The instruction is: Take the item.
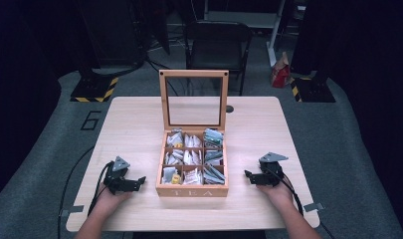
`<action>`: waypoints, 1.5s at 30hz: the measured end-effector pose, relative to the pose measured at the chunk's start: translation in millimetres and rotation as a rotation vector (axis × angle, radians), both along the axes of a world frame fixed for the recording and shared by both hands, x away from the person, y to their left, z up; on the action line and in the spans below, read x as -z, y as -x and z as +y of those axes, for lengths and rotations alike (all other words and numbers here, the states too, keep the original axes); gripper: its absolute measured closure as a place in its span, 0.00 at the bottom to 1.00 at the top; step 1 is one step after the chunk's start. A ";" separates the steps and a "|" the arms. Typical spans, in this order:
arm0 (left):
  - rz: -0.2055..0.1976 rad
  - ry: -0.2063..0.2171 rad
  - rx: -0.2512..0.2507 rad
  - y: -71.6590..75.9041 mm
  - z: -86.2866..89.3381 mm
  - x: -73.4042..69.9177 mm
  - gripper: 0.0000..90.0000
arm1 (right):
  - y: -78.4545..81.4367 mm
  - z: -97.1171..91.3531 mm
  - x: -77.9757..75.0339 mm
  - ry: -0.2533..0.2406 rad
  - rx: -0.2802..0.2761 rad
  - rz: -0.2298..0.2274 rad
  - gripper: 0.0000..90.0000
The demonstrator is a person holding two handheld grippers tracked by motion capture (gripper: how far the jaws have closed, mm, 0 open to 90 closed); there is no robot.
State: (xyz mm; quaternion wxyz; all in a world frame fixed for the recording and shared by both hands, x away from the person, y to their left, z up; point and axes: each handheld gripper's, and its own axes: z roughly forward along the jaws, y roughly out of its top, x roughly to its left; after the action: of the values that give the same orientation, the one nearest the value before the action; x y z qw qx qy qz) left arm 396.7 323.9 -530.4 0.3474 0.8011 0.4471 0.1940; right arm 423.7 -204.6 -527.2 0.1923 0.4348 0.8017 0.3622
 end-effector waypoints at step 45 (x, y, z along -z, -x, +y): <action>0.002 0.003 0.000 -0.1 -0.1 -0.1 0.08 | 8.8 10.8 -32.9 -0.017 -0.064 0.022 0.54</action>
State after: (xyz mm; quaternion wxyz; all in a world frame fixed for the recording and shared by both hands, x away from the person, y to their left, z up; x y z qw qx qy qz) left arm 396.8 323.8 -530.3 0.3484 0.8006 0.4478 0.1927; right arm 415.0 -193.8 -494.3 0.1681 0.4146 0.8142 0.3700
